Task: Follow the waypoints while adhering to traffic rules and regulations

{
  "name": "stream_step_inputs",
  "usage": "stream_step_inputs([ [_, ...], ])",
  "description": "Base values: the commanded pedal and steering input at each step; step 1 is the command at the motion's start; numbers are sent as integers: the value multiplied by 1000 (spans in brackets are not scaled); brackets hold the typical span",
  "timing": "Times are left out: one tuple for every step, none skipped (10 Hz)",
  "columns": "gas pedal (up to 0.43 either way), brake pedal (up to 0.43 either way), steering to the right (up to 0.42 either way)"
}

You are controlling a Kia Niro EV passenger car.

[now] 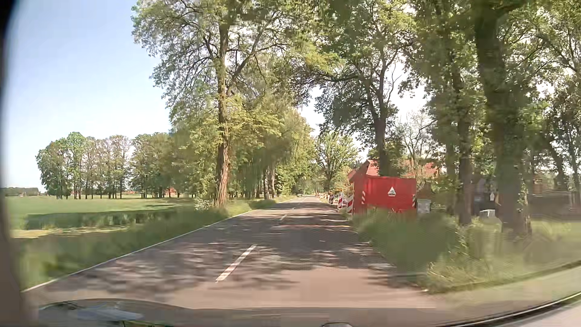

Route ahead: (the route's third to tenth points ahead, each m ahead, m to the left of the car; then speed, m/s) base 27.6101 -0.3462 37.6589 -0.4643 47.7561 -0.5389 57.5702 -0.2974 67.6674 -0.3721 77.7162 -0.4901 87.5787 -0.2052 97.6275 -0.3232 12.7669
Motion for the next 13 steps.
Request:
stream_step_inputs([
  [177,0,-2],
  [177,0,-2],
  [177,0,-2],
  [177,0,-2],
  [177,0,-3],
  [177,0,-3],
  [177,0,-3],
  [177,0,-2],
  [177,0,-1],
  [177,0,0],
  [177,0,0],
  [177,0,1],
  [177,0,1],
])
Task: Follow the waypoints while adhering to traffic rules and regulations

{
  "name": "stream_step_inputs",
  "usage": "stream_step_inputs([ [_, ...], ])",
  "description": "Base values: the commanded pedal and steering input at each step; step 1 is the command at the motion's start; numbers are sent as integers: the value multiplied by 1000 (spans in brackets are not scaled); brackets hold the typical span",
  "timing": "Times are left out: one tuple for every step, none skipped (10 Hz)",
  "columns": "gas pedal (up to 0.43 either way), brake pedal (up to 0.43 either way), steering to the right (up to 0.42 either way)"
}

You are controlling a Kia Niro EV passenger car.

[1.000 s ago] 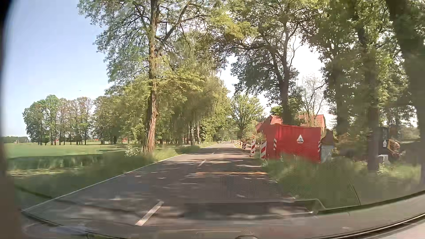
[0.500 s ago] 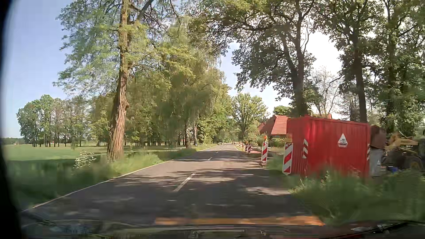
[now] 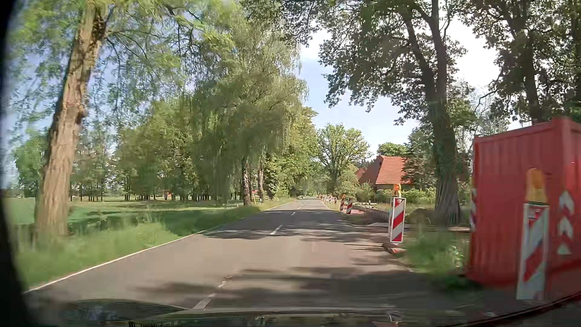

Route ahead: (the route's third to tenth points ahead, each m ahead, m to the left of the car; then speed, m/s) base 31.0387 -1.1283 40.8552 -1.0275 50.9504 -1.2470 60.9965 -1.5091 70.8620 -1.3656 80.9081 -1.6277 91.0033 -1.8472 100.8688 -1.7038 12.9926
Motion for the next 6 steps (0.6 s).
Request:
stream_step_inputs([
  [177,0,1],
  [177,0,1],
  [177,0,1],
  [177,0,1],
  [177,0,1],
  [177,0,1],
])
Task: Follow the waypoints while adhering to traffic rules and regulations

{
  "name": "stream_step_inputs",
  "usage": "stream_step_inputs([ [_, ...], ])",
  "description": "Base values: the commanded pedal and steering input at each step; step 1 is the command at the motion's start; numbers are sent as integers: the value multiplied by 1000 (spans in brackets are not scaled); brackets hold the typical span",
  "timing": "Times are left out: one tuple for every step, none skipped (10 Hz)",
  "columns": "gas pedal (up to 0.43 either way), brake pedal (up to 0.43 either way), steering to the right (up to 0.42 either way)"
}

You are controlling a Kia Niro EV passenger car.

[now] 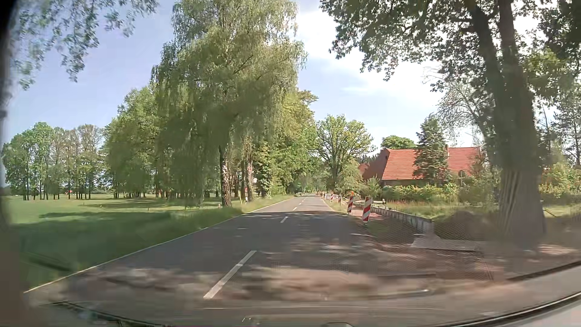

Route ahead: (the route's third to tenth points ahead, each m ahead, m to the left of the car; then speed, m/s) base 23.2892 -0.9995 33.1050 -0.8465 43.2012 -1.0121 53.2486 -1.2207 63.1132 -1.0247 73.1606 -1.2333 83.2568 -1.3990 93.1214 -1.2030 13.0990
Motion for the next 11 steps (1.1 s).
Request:
stream_step_inputs([
  [169,0,1],
  [169,0,0],
  [157,0,0],
  [157,0,1],
  [157,0,1],
  [157,0,0],
  [157,0,0],
  [157,0,0],
  [150,0,0],
  [150,0,0],
  [150,0,0],
])
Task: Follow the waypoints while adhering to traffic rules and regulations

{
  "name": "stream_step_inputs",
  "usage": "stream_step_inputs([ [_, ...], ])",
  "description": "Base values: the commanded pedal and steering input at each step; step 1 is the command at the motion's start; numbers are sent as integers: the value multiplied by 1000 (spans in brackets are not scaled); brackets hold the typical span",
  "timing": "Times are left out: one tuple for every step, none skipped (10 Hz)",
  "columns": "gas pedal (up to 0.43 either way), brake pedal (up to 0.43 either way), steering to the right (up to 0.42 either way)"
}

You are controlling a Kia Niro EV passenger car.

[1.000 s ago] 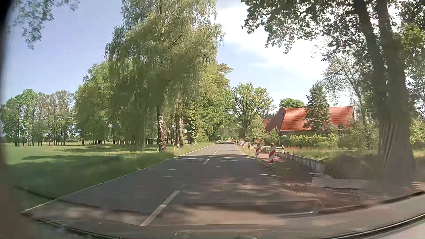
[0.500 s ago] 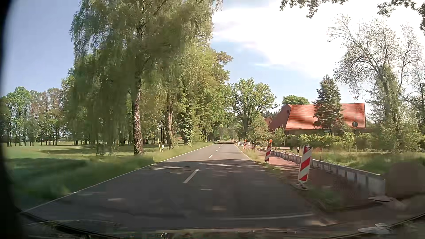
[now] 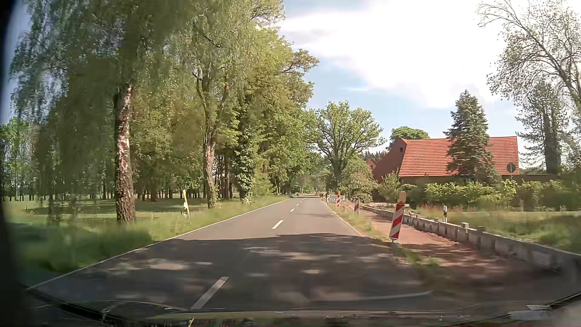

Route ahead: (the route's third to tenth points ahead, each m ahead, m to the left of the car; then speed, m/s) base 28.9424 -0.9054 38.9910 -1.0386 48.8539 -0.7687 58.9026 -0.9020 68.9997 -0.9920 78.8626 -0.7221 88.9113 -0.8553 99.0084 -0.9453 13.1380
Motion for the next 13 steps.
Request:
stream_step_inputs([
  [150,0,0],
  [150,0,0],
  [150,0,0],
  [150,0,0],
  [150,0,-1],
  [150,0,-1],
  [150,0,-1],
  [150,0,-1],
  [150,0,-2],
  [150,0,-1],
  [150,0,-1],
  [150,0,-1],
  [150,0,-1],
])
